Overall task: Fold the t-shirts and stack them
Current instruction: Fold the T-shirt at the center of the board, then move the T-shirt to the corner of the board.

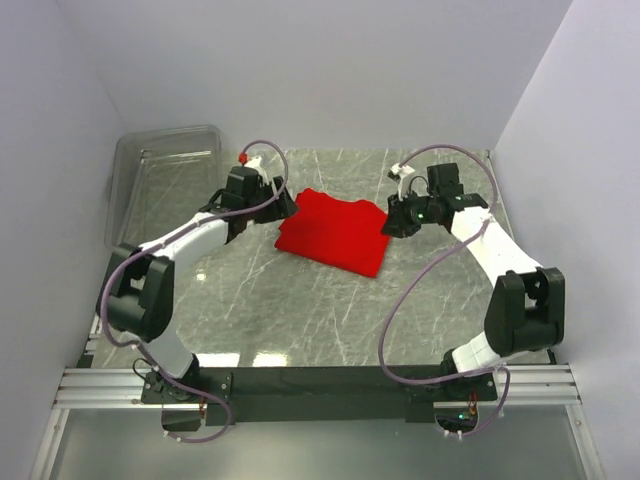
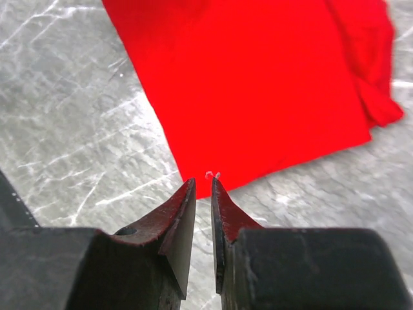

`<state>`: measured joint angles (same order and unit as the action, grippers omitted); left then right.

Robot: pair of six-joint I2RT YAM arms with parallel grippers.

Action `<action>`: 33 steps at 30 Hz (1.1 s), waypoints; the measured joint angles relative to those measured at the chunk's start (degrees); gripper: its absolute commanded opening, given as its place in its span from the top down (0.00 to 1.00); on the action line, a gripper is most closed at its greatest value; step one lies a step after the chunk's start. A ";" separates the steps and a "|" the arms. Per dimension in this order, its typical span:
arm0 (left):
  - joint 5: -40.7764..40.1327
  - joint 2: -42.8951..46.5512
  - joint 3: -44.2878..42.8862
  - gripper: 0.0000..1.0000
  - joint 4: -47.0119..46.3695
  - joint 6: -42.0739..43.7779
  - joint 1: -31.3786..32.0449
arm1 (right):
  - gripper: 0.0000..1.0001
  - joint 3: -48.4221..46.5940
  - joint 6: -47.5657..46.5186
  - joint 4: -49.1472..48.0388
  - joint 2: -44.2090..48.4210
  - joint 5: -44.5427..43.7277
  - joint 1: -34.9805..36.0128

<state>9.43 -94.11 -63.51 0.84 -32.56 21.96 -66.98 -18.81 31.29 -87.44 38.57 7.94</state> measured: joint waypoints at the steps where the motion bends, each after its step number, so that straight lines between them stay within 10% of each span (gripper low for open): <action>1: -0.59 -1.03 -0.15 0.28 0.92 0.17 -0.02 | 0.76 0.63 -0.20 -0.37 0.83 -0.37 -0.20; 21: -0.96 -22.82 -16.00 0.34 11.23 5.11 -0.02 | 0.75 6.62 -0.11 -5.57 8.92 -1.49 -2.08; 26: -0.15 -23.63 -16.22 0.70 11.32 5.20 -0.02 | 0.75 7.10 -0.07 -5.60 8.92 -1.49 -2.36; 28: 0.17 -23.93 -15.82 0.99 10.95 4.85 -0.02 | 0.75 7.23 -0.07 -5.60 8.92 -1.49 -2.62; 33: 0.24 -23.61 -14.69 1.00 9.44 3.28 -0.04 | 0.75 7.37 0.11 -5.62 8.90 -1.46 -3.19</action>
<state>9.67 -117.71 -78.19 10.28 -29.28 21.91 -59.61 -18.70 25.67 -78.54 37.10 4.75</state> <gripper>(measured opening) 0.043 0.246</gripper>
